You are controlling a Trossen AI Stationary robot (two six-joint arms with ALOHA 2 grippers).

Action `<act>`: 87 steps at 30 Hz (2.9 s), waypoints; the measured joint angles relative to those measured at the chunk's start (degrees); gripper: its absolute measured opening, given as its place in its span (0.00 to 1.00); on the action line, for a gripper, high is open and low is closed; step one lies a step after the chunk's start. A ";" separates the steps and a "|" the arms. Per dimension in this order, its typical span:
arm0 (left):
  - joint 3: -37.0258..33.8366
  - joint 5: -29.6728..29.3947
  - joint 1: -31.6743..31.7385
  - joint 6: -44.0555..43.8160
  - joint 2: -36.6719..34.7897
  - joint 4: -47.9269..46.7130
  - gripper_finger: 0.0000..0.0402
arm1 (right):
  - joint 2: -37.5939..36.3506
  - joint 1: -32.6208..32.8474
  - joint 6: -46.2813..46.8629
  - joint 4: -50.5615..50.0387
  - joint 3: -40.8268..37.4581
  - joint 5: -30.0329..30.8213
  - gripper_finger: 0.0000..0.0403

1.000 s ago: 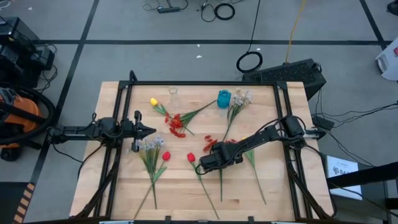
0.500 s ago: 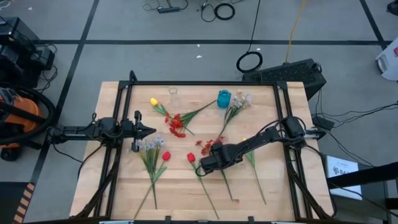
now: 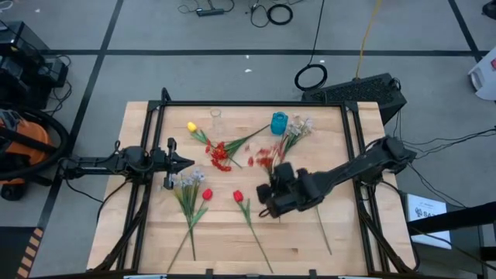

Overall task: Sort flowers into vase by color
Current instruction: Put the red flower into the blue vase

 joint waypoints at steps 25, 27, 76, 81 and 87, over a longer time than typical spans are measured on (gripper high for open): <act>-0.01 -0.01 -0.01 0.01 -0.02 0.00 0.04 | -36.51 -31.26 -56.92 52.88 -37.28 -6.43 0.00; -0.01 -0.01 0.00 0.02 -0.02 0.00 0.04 | -39.22 -36.01 -61.16 62.14 -41.61 -12.33 0.00; -0.01 -0.01 0.00 0.01 -0.02 0.00 0.04 | -27.57 -67.65 -77.73 94.15 -46.33 -57.03 0.00; 0.00 -0.01 0.00 0.01 0.00 0.00 0.04 | -24.16 -65.78 -77.93 93.93 -46.31 -57.02 0.00; 0.00 0.00 0.00 0.01 0.00 0.00 0.04 | -19.75 -64.54 -78.56 93.77 -46.31 -56.90 0.00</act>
